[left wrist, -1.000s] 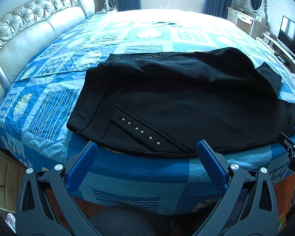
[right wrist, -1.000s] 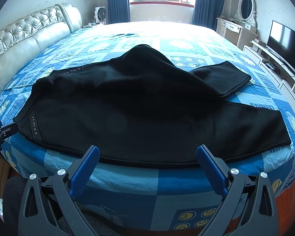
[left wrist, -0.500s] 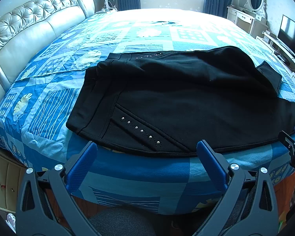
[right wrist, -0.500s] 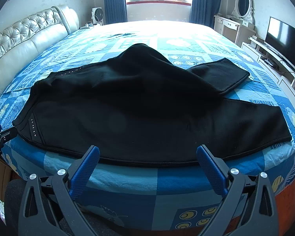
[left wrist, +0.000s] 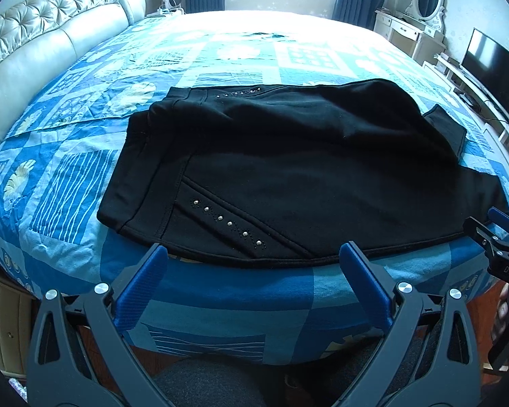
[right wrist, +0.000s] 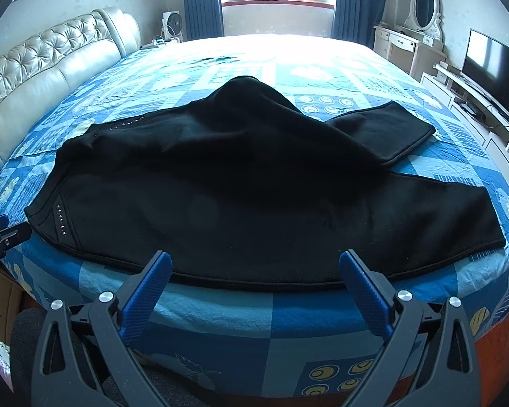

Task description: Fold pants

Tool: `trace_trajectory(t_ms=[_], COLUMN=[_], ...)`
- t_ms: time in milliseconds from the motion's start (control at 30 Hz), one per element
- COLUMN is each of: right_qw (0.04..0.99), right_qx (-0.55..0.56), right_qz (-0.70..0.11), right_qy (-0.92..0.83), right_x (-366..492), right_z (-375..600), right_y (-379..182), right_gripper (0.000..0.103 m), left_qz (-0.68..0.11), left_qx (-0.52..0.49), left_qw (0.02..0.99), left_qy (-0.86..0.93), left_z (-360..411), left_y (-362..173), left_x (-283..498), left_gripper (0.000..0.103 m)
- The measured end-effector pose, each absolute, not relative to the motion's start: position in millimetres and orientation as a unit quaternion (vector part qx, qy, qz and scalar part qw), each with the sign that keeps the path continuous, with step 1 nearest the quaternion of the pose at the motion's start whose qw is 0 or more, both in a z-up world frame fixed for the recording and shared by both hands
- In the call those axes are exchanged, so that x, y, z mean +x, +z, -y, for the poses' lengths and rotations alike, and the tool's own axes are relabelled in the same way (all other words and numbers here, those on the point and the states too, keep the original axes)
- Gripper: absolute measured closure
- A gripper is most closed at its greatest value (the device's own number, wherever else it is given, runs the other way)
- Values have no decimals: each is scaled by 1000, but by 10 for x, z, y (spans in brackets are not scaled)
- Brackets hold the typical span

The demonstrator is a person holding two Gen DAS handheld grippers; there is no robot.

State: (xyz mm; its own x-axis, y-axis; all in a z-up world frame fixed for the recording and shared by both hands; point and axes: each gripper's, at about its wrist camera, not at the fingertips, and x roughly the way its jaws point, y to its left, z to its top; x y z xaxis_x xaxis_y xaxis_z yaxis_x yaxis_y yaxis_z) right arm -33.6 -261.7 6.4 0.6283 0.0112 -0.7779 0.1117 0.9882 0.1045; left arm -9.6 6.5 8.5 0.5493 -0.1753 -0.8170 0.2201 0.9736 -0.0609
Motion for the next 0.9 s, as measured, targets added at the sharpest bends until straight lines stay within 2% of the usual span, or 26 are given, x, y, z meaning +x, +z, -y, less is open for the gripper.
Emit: trace_trajectory(t_ms=[233,400,533,567,633,667,800,900], right_qw=[904,899,867,855,830,818,778,762], right_qx=[67,-1,-13,-8,5,14,6,-14], right_qz=[-419,-430,-480,-496,-532,-544,-589,-606], right_qy=[56,86,135,150,168,185,218,229], right_x=[398,1347,2105,2244,2477,2586,2897,3006], right_z=[2724,2690,2655,2654,2639,2642,2546,2470], right_y=[447,583,400,326,209,147,-56,-144], right_gripper=[4,4,4,4,4,4,4,4], left_qz=[-460,-460,-521,-537,-570,-585,-611,-591], left_qx=[-8,-10,-78,-88,-99,-97,-69,-68], left_qw=[872,873,824,812,784,774,756,771], left_qy=[-165,-161,-209,-209,-224,-220,-224,-229], left_z=[-718,-1156,-1409,-1447,-1465,-1440,-1279,-1252], left_y=[292,277,-65,-176,-396,-496,-779,-700], left_x=[475,1419,2360,2582,2945,3069,3377,3484], left_gripper=[2,2,3,5,33,35,33,21])
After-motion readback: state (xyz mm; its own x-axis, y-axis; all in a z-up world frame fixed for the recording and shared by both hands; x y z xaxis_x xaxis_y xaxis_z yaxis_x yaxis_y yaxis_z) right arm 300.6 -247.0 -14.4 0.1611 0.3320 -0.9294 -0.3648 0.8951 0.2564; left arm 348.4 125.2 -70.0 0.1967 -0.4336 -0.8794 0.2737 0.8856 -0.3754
